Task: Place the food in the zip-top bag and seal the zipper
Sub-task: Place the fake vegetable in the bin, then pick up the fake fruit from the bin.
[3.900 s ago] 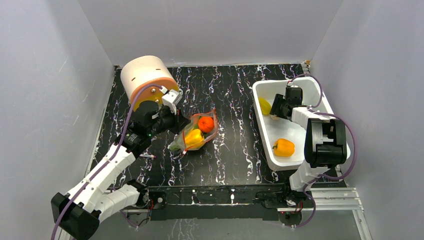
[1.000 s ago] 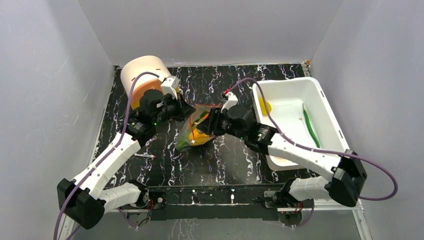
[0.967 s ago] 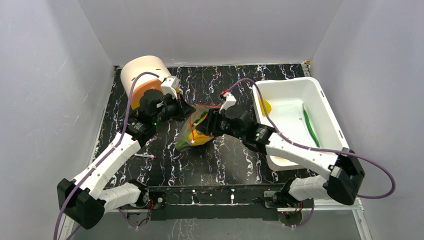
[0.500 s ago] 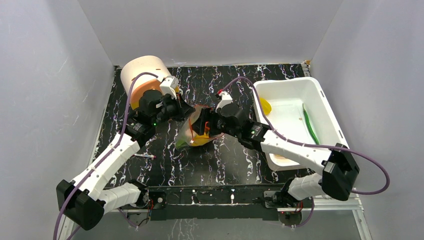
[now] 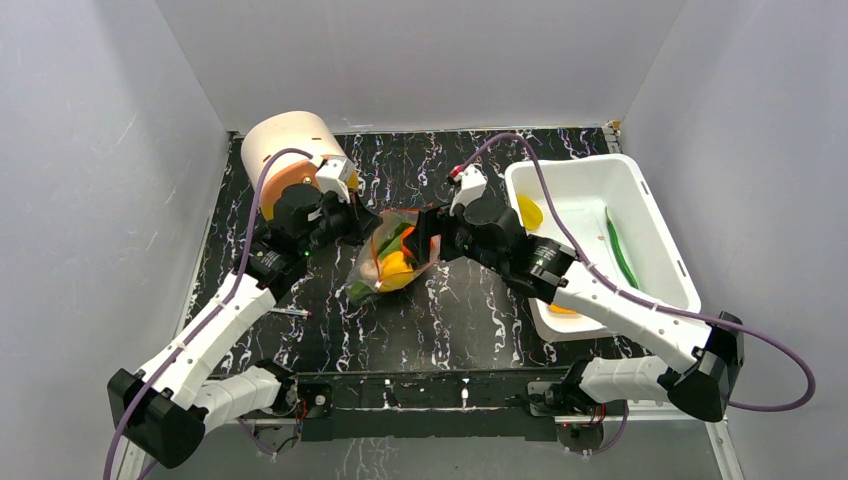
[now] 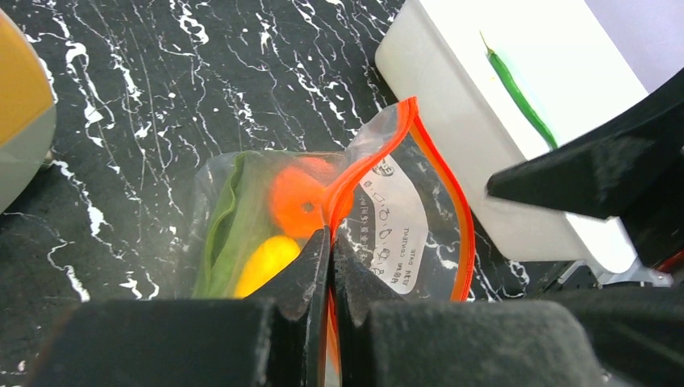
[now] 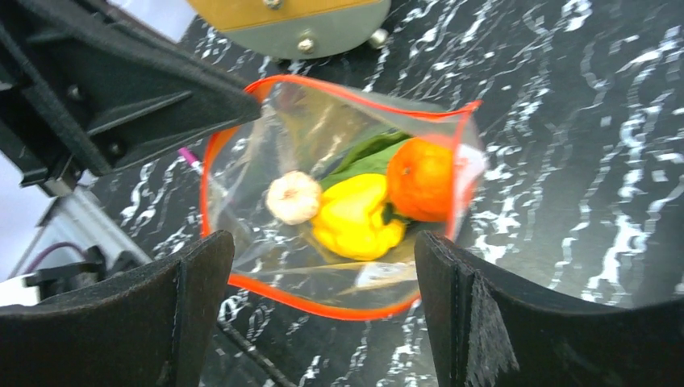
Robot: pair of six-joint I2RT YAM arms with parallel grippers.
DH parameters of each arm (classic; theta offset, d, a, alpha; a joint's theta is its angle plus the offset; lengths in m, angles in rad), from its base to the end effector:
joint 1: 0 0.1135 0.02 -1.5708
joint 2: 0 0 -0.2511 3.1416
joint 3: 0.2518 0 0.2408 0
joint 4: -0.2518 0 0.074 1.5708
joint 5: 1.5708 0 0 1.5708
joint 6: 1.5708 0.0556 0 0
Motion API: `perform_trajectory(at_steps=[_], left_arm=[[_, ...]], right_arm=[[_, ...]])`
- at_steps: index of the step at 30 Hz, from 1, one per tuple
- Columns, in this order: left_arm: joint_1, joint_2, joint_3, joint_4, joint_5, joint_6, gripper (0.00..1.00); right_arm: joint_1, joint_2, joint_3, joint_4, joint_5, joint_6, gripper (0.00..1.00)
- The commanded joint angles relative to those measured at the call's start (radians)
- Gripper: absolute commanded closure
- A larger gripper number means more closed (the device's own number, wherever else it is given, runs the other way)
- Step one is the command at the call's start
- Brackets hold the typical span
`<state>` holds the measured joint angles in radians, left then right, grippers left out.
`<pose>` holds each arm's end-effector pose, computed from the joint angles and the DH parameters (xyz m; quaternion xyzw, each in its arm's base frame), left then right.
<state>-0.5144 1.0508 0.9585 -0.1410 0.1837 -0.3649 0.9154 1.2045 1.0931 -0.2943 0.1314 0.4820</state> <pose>0.2198 -0.1359 0.3399 0.1151 0.7749 -0.3279 0.5280 0.1808 0.2232 0.3307 -0.1439 0.8215 0.3111 0.4556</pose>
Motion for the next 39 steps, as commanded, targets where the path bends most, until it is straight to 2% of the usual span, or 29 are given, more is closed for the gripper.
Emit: perform_trajectory(at_steps=[1, 6, 11, 18, 24, 29, 35, 39], left_arm=[[-0.003, -0.052, -0.014, -0.011, -0.037, 0.088, 1.0], [-0.003, -0.054, -0.003, -0.021, -0.033, 0.157, 1.0], [-0.002, -0.062, -0.006, -0.02, 0.017, 0.211, 1.0], [-0.002, -0.094, -0.069, 0.011, 0.004, 0.235, 1.0], [-0.002, -0.09, -0.103, 0.015, 0.037, 0.229, 1.0], [-0.003, -0.097, -0.108, 0.023, 0.043, 0.227, 1.0], [-0.002, -0.103, -0.117, 0.021, 0.026, 0.232, 1.0], [-0.002, -0.089, -0.102, 0.014, 0.008, 0.247, 1.0]], right_arm=[[-0.023, -0.039, 0.093, -0.105, 0.161, -0.134, 0.2], [-0.13, -0.025, 0.12, -0.162, 0.2, -0.185, 0.23], [-0.333, -0.002, 0.117, -0.193, 0.159, -0.244, 0.23], [-0.621, 0.043, 0.079, -0.13, 0.022, -0.302, 0.23], [-0.847, 0.155, 0.058, -0.089, -0.205, -0.297, 0.23], [-0.907, 0.228, 0.005, 0.023, -0.278, -0.284, 0.23], [-0.943, 0.304, -0.039, 0.106, -0.31, -0.319, 0.12], [-0.96, 0.361, -0.045, 0.119, -0.354, -0.342, 0.11]])
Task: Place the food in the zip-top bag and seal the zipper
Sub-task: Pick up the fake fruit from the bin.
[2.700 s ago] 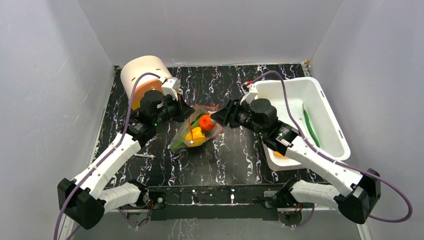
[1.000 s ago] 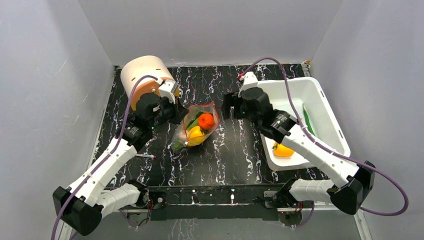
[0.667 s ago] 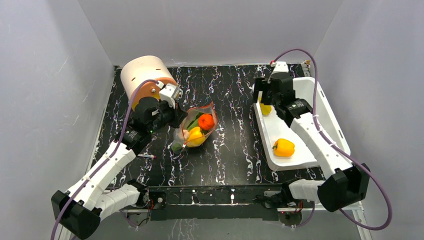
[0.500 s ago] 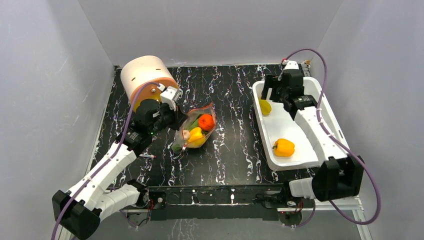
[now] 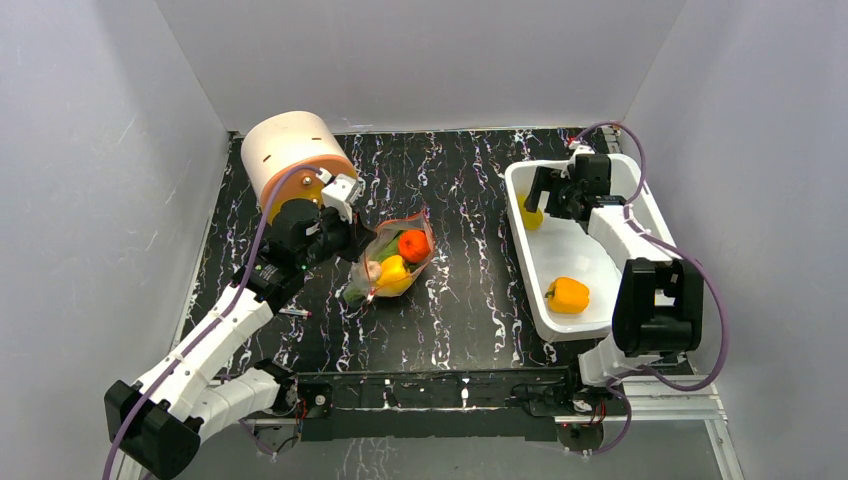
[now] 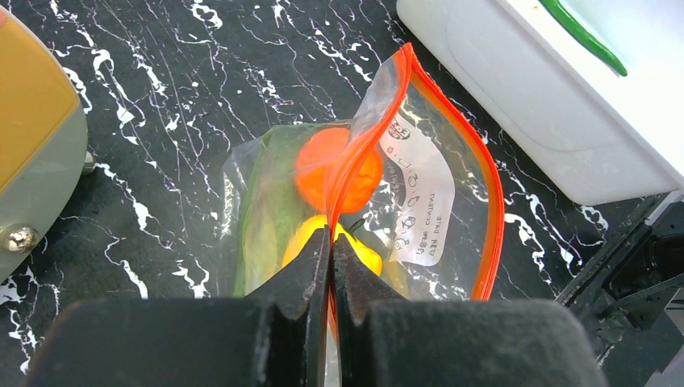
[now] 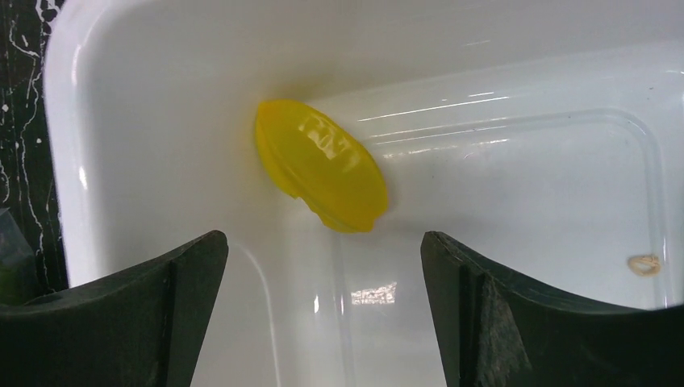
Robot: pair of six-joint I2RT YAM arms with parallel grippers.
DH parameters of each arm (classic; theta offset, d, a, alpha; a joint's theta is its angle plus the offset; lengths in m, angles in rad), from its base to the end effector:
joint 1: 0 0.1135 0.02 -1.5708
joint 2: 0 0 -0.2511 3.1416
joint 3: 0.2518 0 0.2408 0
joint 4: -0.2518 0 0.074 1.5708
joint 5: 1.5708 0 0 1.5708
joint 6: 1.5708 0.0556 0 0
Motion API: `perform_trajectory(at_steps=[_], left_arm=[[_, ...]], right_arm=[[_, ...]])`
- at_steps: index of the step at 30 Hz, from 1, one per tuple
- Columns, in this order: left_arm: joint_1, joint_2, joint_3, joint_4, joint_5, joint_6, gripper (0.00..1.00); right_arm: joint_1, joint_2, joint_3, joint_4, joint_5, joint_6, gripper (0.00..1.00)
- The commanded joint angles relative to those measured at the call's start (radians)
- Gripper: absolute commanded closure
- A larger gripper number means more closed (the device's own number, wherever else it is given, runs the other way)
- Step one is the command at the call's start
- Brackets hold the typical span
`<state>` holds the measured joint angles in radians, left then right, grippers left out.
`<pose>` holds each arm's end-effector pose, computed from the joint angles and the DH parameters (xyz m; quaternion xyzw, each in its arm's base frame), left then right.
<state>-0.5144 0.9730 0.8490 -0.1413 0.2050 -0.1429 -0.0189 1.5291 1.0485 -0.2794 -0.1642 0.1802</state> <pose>0.2046 -0.1287 0.3181 0.2070 0.7652 -0.2719 0.5456 0.3376 0.0027 0.2210 0.0588 0.9145 0.1068 0.3857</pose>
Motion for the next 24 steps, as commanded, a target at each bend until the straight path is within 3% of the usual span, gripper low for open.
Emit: perform_trajectory(at_steps=[1, 14, 24], left_arm=[[-0.002, -0.007, 0.009, 0.013, -0.014, 0.026, 1.0], [-0.002, -0.016, 0.0, 0.012, -0.019, 0.025, 1.0], [-0.002, -0.017, -0.001, 0.013, -0.024, 0.027, 1.0]], right_arm=[[-0.03, 0.049, -0.001, 0.103, -0.064, -0.049, 0.1], [-0.044, 0.144, 0.01, 0.112, -0.166, -0.074, 0.13], [-0.045, 0.203, 0.012, 0.141, -0.084, -0.036, 0.16]])
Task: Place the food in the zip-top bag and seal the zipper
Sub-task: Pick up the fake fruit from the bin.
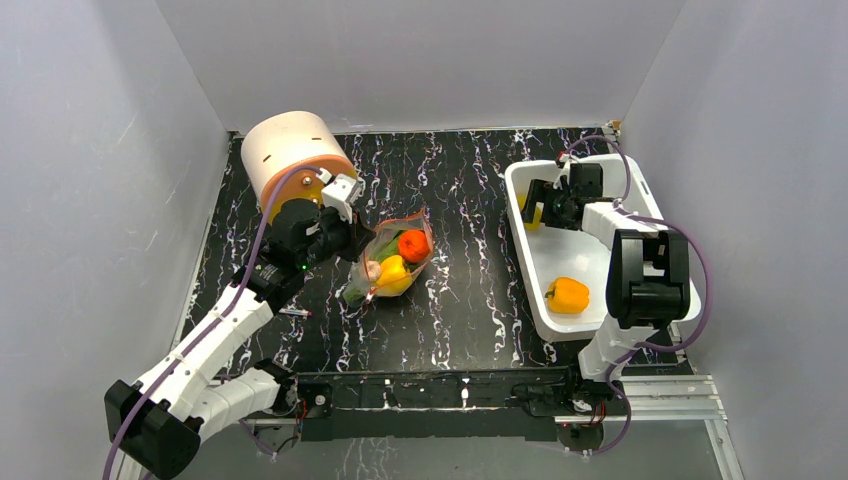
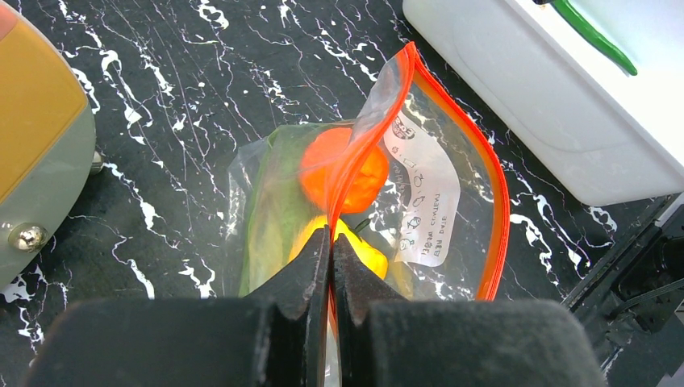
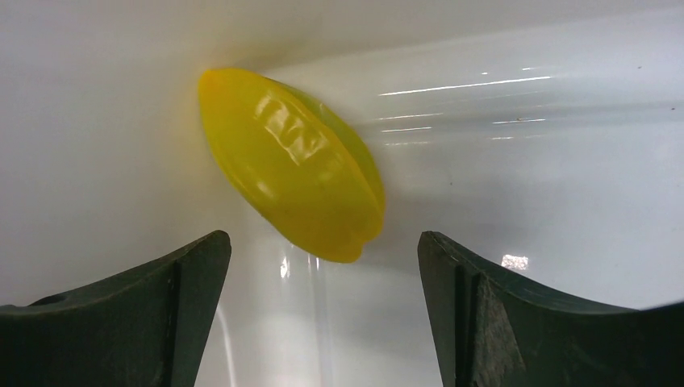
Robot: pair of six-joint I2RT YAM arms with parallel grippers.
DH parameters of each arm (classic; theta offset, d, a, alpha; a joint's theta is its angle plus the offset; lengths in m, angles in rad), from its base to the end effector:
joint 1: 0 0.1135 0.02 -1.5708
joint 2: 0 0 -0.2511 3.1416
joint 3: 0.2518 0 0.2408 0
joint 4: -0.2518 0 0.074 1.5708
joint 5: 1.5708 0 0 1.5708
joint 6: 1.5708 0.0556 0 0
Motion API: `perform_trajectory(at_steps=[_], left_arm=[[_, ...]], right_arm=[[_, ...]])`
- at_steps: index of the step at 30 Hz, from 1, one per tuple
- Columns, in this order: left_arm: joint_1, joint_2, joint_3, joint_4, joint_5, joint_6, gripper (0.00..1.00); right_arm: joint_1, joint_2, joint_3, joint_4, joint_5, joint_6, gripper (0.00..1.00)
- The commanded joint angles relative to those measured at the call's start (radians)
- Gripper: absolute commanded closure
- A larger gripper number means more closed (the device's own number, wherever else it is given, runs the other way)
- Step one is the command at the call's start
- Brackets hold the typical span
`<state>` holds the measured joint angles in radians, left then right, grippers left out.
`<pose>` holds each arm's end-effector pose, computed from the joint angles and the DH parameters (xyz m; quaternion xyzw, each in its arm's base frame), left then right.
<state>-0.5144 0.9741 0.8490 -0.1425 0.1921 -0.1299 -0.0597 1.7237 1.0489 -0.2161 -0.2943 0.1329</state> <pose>0.2053 -0.1282 0.3176 0.2083 0.7658 -0.2635 0.5485 0.3581 -0.0053 0.1639 0.0410 0.9330 0.1502 0.3246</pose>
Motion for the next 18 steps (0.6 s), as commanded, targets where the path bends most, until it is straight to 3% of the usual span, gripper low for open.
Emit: perform_trajectory(at_steps=[1, 13, 18], left_arm=[[-0.002, -0.019, -0.001, 0.014, -0.011, 0.014, 1.0], [-0.002, -0.029, -0.006, 0.012, -0.02, 0.016, 1.0], [-0.002, -0.031, -0.008, 0.014, -0.02, 0.018, 1.0]], right_arm=[[-0.004, 0.011, 0.01, 0.083, 0.053, 0.015, 0.16], [-0.004, 0.046, -0.027, 0.194, 0.036, 0.029, 0.16], [-0.004, 0.071, -0.037, 0.234, -0.019, 0.044, 0.23]])
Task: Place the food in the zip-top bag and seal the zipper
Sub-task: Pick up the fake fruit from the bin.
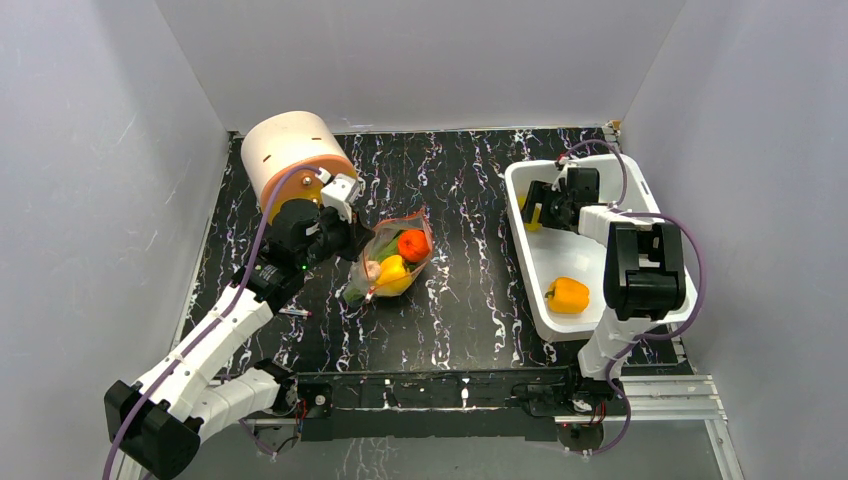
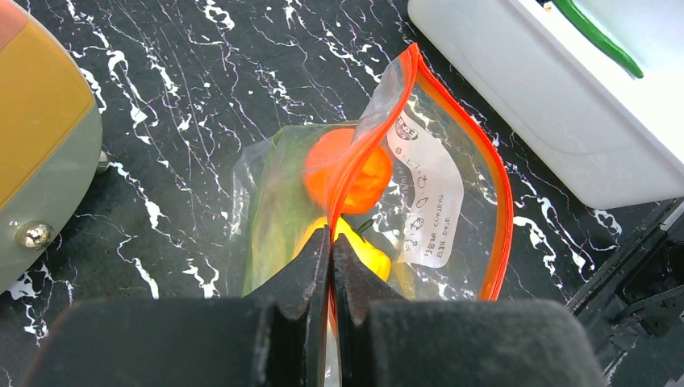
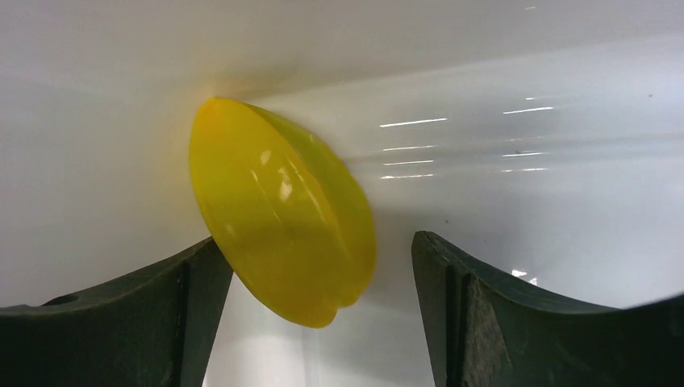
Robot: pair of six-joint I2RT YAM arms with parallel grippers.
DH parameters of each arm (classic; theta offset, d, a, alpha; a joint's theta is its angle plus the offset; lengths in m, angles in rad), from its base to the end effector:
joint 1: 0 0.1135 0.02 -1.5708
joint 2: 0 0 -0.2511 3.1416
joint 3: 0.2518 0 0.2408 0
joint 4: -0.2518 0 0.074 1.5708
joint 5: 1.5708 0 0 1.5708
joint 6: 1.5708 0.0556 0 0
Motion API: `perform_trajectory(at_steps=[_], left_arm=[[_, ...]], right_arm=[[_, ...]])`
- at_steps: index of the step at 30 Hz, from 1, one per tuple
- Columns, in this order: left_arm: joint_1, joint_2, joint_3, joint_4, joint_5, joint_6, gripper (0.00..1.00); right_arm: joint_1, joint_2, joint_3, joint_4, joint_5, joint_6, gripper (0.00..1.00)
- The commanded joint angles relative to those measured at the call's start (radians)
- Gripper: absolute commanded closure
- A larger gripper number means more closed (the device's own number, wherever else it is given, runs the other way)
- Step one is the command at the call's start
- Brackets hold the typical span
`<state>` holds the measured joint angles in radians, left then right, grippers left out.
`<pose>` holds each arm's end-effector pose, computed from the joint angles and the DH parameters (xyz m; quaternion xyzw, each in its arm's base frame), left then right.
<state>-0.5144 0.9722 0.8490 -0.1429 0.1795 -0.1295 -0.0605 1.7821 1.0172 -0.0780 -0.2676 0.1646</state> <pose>0.2054 -0.1275 0.3180 0.2048 0.7664 -0.2589 0.5510 0.3676 -0.0075 0.1455 0.0568 0.9256 0.1428 0.3458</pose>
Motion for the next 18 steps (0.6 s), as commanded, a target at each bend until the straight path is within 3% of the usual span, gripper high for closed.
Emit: perform_trajectory(at_steps=[1, 10, 18], left_arm=[[-0.002, -0.028, -0.008, 0.013, -0.008, 0.018, 1.0], [-0.003, -0.023, -0.007, 0.014, 0.001, 0.019, 1.0], [-0.003, -0.032, -0.008, 0.011, 0.0, 0.017, 1.0]], right_arm=[[-0.003, 0.015, -0.009, 0.1, -0.045, 0.015, 0.25], [-0.004, -0.084, -0.046, 0.099, 0.064, 0.039, 0.46], [-0.004, -0.221, -0.089, 0.014, 0.198, 0.115, 0.53]])
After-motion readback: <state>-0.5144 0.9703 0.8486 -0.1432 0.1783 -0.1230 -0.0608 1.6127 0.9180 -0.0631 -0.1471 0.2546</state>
